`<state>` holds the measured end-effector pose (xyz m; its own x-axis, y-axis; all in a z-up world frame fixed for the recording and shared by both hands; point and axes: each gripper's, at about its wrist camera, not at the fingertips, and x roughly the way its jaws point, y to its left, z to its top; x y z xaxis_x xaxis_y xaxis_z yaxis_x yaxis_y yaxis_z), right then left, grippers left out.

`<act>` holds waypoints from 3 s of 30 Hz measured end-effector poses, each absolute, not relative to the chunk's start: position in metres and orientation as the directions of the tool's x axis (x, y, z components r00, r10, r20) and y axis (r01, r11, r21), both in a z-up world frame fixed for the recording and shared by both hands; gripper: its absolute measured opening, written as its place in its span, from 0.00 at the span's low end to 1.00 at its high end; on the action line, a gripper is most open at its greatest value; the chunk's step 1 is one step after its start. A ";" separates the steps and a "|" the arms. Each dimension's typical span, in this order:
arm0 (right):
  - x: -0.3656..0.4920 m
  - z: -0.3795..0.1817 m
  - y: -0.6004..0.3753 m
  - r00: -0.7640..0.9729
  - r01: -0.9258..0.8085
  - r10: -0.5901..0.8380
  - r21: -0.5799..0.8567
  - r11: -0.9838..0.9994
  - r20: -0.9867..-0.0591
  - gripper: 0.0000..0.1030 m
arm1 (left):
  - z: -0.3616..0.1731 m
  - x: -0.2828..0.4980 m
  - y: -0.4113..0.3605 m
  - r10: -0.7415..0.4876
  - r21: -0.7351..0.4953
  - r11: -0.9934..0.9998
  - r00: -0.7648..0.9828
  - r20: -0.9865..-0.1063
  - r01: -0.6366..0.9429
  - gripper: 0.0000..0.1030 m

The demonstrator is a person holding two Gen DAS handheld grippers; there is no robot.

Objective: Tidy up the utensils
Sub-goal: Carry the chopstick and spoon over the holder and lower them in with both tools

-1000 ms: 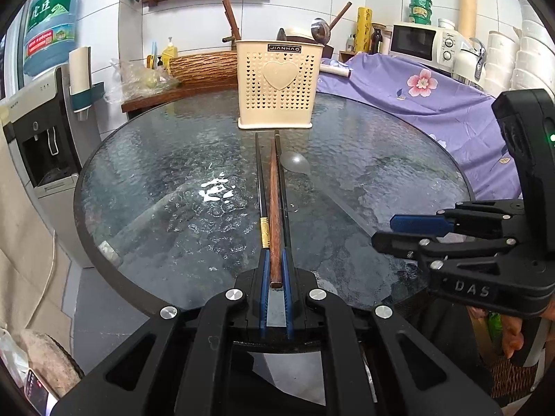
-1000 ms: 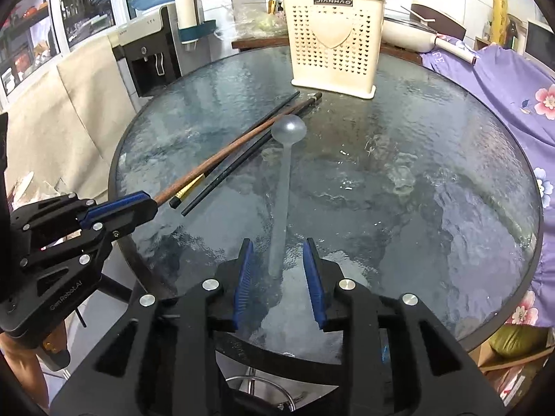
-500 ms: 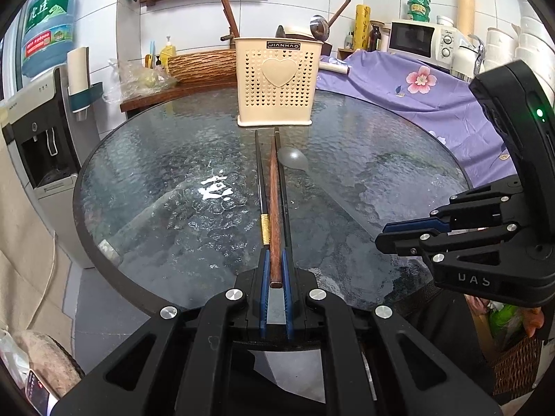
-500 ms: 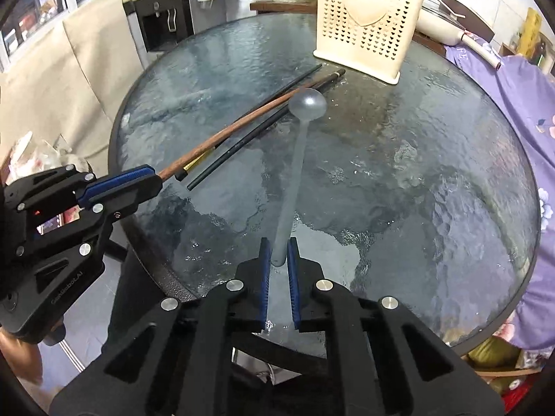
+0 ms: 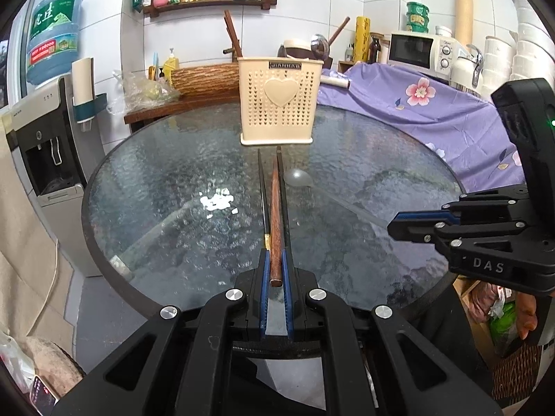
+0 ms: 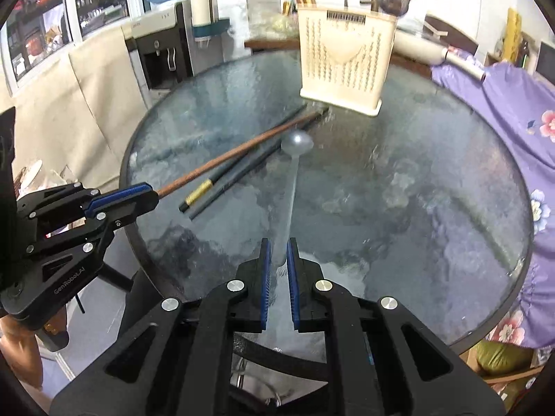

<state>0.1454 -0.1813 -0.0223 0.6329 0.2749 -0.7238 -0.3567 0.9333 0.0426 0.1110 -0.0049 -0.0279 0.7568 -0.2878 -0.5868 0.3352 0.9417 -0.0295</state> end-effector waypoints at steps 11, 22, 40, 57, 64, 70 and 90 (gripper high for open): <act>0.146 0.020 -0.192 0.775 -0.323 0.271 0.010 0.946 -0.571 0.09 | 0.014 0.115 -0.001 -0.314 -0.041 0.941 0.820 -0.478 0.336 0.07; 0.164 0.049 -0.192 0.805 -0.343 0.281 -0.023 0.939 -0.523 0.09 | 0.070 0.135 -0.003 -0.350 -0.030 0.931 0.870 -0.347 0.363 0.07; 0.225 0.084 -0.214 0.721 -0.394 0.362 0.080 0.916 -0.591 0.09 | 0.133 0.197 -0.004 -0.443 -0.105 0.895 0.839 -0.317 0.433 0.07; 0.261 0.123 -0.220 0.671 -0.419 0.438 0.182 0.890 -0.598 0.09 | 0.184 0.235 -0.006 -0.507 -0.151 0.861 0.798 -0.325 0.485 0.07; 0.281 0.183 -0.224 0.691 -0.432 0.476 0.217 0.875 -0.544 0.09 | 0.242 0.246 0.003 -0.495 -0.143 0.869 0.825 -0.274 0.474 0.07; 0.306 0.237 -0.224 0.727 -0.425 0.477 0.222 0.878 -0.494 0.09 | 0.286 0.261 0.005 -0.444 -0.136 0.896 0.870 -0.215 0.423 0.07; 0.413 0.227 -0.215 0.752 -0.312 0.374 0.207 0.927 -0.542 0.09 | 0.261 0.353 -0.021 -0.370 -0.169 0.926 0.898 -0.237 0.337 0.07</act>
